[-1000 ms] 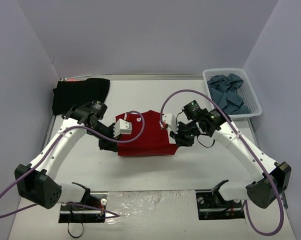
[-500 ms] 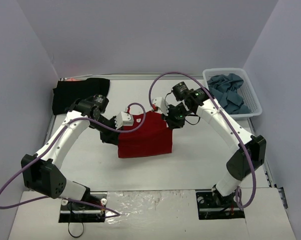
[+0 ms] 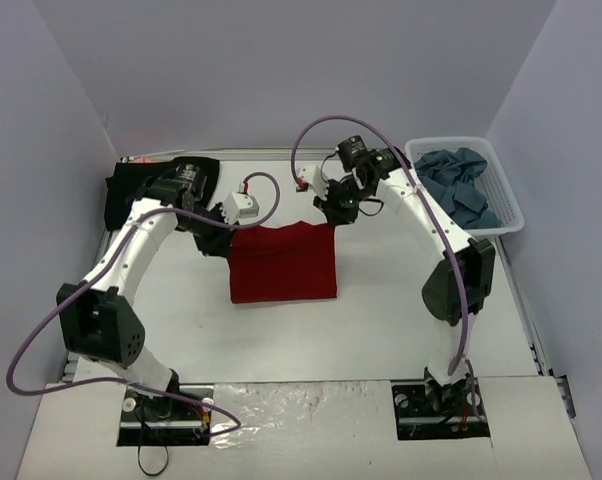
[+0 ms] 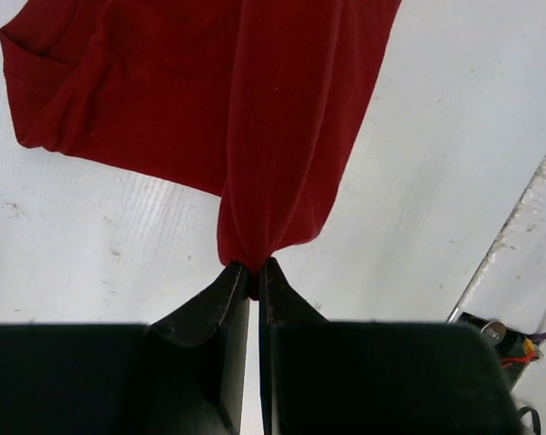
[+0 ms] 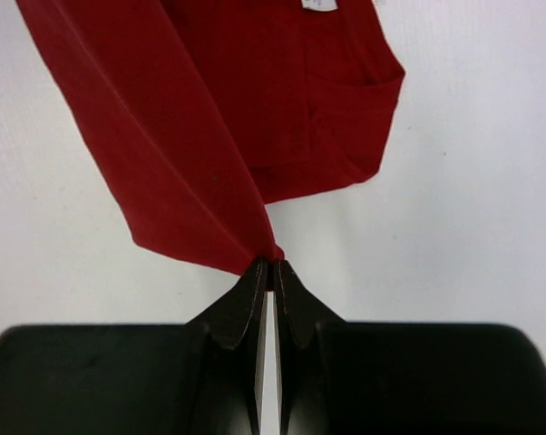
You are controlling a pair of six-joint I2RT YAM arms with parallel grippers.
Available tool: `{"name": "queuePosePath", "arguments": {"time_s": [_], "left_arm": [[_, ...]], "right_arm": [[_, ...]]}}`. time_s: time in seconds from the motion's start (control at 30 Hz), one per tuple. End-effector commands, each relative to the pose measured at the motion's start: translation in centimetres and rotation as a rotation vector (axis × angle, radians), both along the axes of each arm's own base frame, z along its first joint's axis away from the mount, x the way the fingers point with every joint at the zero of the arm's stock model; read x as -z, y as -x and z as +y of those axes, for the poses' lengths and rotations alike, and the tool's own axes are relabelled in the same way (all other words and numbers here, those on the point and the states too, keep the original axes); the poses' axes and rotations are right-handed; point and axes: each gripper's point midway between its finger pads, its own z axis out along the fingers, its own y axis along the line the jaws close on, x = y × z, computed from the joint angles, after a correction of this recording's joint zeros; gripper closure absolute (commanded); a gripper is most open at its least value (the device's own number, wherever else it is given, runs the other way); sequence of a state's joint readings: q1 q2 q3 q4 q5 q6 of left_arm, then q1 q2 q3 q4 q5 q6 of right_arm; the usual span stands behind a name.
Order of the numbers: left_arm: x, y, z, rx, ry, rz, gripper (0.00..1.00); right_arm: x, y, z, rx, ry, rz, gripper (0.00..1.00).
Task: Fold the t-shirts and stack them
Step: Fold the long partially folded tshirt into a neat square
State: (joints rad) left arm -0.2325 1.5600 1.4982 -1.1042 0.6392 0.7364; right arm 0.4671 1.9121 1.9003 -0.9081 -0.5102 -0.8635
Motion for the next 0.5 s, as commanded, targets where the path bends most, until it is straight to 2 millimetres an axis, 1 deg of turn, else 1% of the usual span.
{"name": "queuePosePath", "arguments": {"time_s": [0.0, 0.03, 0.07, 0.1, 0.13, 0.17, 0.2, 0.23, 0.27, 0.3, 0.33, 0.37, 0.4, 0.43, 0.47], "left_arm": [[-0.6, -2.4, 0.5, -0.038, -0.017, -0.045, 0.98], [0.0, -3.0, 0.4, -0.041, -0.022, -0.028, 0.98], [-0.4, -3.8, 0.5, -0.048, -0.019, -0.044, 0.98], [-0.3, -4.3, 0.5, -0.053, -0.022, -0.042, 0.98], [0.4, -5.0, 0.5, -0.056, -0.027, -0.025, 0.98], [-0.1, -5.8, 0.6, -0.063, -0.023, -0.044, 0.98], [0.7, -6.4, 0.5, -0.065, -0.029, -0.024, 0.98], [0.9, -6.9, 0.6, -0.07, -0.031, -0.022, 0.98], [0.6, -7.7, 0.7, -0.074, -0.028, -0.036, 0.98], [0.9, -8.0, 0.7, -0.075, -0.03, -0.028, 0.98], [1.9, -8.6, 0.7, -0.073, -0.037, -0.008, 0.98], [2.2, -9.0, 0.6, -0.074, -0.037, -0.008, 0.97], [3.0, -9.6, 0.7, -0.081, -0.045, 0.004, 0.98], [3.4, -9.9, 0.7, -0.084, -0.047, 0.007, 0.98], [3.7, -10.4, 0.7, -0.087, -0.048, 0.001, 0.97]], "right_arm": [[0.4, -2.3, -0.3, 0.001, 0.012, -0.011, 1.0], [0.6, -2.9, -0.4, 0.005, 0.013, -0.014, 1.0], [0.9, -3.3, -0.4, 0.008, 0.016, -0.012, 1.0], [1.2, -4.2, -0.2, 0.008, 0.016, -0.016, 1.0], [1.5, -4.7, -0.4, 0.013, 0.02, -0.019, 1.0], [1.8, -5.2, -0.4, 0.011, 0.024, -0.02, 1.0], [2.9, -5.7, -0.4, 0.011, 0.035, -0.006, 1.0], [2.8, -6.3, -0.3, 0.011, 0.029, -0.018, 1.0], [3.3, -6.9, -0.4, 0.013, 0.031, -0.016, 1.0], [4.5, -7.4, -0.4, 0.014, 0.038, 0.003, 1.0], [4.4, -8.0, -0.3, 0.013, 0.03, -0.008, 1.0], [5.8, -8.5, -0.3, 0.012, 0.039, 0.007, 1.0], [6.2, -9.0, -0.3, 0.014, 0.038, 0.009, 1.0], [6.5, -9.4, -0.2, 0.017, 0.037, 0.008, 1.0], [7.1, -10.2, 0.1, 0.017, 0.037, -0.001, 1.0]]}}
